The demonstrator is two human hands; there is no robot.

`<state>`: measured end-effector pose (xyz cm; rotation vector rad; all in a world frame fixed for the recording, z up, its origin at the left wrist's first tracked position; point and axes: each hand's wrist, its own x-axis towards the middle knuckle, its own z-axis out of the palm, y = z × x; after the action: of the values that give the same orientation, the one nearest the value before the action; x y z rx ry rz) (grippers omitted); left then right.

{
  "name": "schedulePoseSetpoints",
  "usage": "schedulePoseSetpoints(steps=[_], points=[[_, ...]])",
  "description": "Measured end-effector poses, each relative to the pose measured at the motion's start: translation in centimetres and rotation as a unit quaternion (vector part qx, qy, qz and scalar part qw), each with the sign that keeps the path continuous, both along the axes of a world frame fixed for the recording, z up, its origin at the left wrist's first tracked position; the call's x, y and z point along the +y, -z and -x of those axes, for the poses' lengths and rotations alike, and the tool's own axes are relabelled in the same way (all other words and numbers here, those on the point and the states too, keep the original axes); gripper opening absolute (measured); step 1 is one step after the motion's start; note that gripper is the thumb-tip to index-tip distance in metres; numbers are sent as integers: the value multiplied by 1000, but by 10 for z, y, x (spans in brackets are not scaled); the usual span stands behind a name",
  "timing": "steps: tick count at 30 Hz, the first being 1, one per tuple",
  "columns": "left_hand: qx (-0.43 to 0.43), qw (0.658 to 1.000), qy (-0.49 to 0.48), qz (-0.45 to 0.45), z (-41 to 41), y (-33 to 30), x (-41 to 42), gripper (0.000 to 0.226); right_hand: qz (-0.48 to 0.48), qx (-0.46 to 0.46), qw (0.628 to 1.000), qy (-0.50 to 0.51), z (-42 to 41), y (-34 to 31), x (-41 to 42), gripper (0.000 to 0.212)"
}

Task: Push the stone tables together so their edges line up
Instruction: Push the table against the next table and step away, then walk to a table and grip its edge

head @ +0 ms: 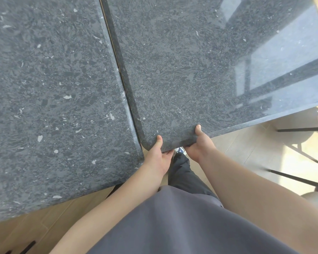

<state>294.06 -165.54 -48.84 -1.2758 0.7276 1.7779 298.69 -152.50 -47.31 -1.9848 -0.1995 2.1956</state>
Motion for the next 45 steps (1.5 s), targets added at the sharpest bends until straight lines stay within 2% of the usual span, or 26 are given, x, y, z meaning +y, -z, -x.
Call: schedulePoseSetpoints(steps=[6,11,18,21,24,26,29,32,38,45], points=[[-5,1000,2,-7,-1,-8,-1,25,22,13,1000,-3,-2,3,1,54],[4,1000,-3,24,1,-15,3,25,47,14,999,-8,0,-3,4,58],[7,997,-34,62,0,-27,4,13,61,-2,997,-37,3,-20,11,46],[13,995,-62,72,-5,-33,6,14,62,-19,993,-100,0,-28,12,45],[24,992,-65,105,-5,-43,6,34,69,-40,981,-179,2,-45,17,42],[25,989,-32,145,-4,-56,6,47,66,-53,965,-249,5,-64,24,46],[29,985,-27,167,-2,-83,2,45,33,-28,938,-343,13,-94,32,55],[80,983,-57,158,6,-115,-9,30,7,34,941,-336,27,-119,41,50],[211,962,-74,156,23,-179,-34,20,-51,135,910,-388,50,-185,56,20],[382,897,-41,219,37,-240,-73,28,-149,214,891,-371,48,-241,38,24]])
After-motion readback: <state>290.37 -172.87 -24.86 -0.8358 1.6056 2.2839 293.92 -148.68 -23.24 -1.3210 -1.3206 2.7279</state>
